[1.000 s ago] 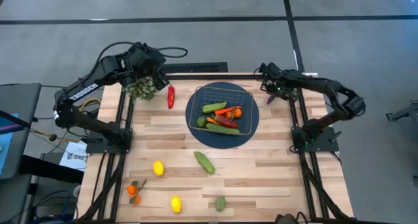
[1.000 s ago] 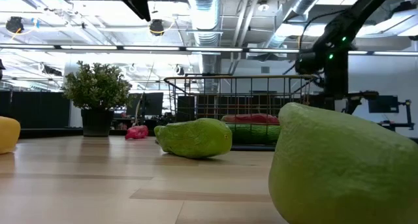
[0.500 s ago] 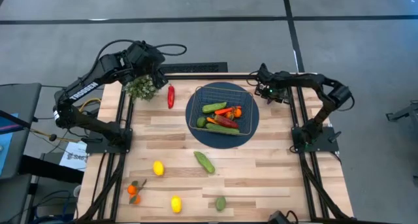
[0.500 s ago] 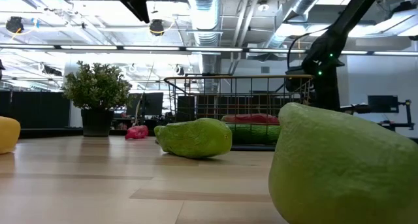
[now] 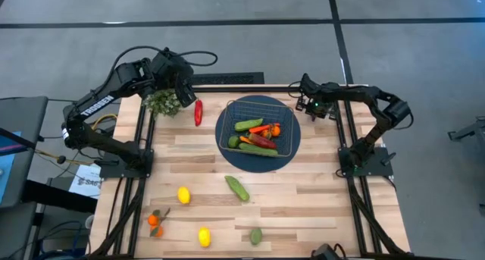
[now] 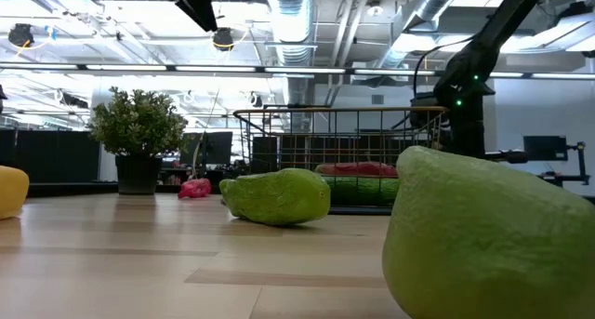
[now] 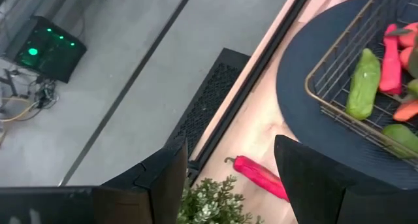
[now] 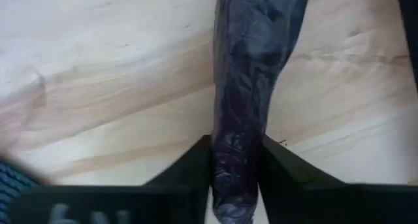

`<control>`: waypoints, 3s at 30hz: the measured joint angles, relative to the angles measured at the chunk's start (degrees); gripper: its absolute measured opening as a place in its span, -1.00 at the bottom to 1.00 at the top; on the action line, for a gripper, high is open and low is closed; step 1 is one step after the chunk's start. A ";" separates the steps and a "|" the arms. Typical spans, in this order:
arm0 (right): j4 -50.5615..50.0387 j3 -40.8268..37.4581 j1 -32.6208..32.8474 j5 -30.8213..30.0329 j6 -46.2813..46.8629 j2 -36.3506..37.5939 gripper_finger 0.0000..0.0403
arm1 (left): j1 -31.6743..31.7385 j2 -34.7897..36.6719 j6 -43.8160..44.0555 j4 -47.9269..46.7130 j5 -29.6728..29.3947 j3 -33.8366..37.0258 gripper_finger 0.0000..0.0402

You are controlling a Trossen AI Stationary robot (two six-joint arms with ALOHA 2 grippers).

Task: Build produce basket
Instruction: Put the eggplant into the wire basket

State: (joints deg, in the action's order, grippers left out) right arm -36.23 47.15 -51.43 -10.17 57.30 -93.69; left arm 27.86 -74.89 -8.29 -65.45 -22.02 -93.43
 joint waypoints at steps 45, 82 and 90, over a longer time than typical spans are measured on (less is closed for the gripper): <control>19.63 3.29 14.49 11.41 -14.19 29.80 -0.89 | 0.00 0.00 1.82 -0.02 0.75 0.00 0.08; 25.34 3.56 46.31 7.66 -12.76 4.44 -0.88 | -0.02 -0.02 5.79 -0.24 0.75 -0.02 0.08; 14.35 6.36 44.84 5.55 -13.10 10.21 -0.88 | -0.02 -0.02 5.93 -0.23 0.75 -0.02 0.08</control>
State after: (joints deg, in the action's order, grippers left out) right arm -21.88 53.51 -6.59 -4.63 44.19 -83.48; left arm 27.83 -74.91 -2.36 -65.68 -21.28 -93.45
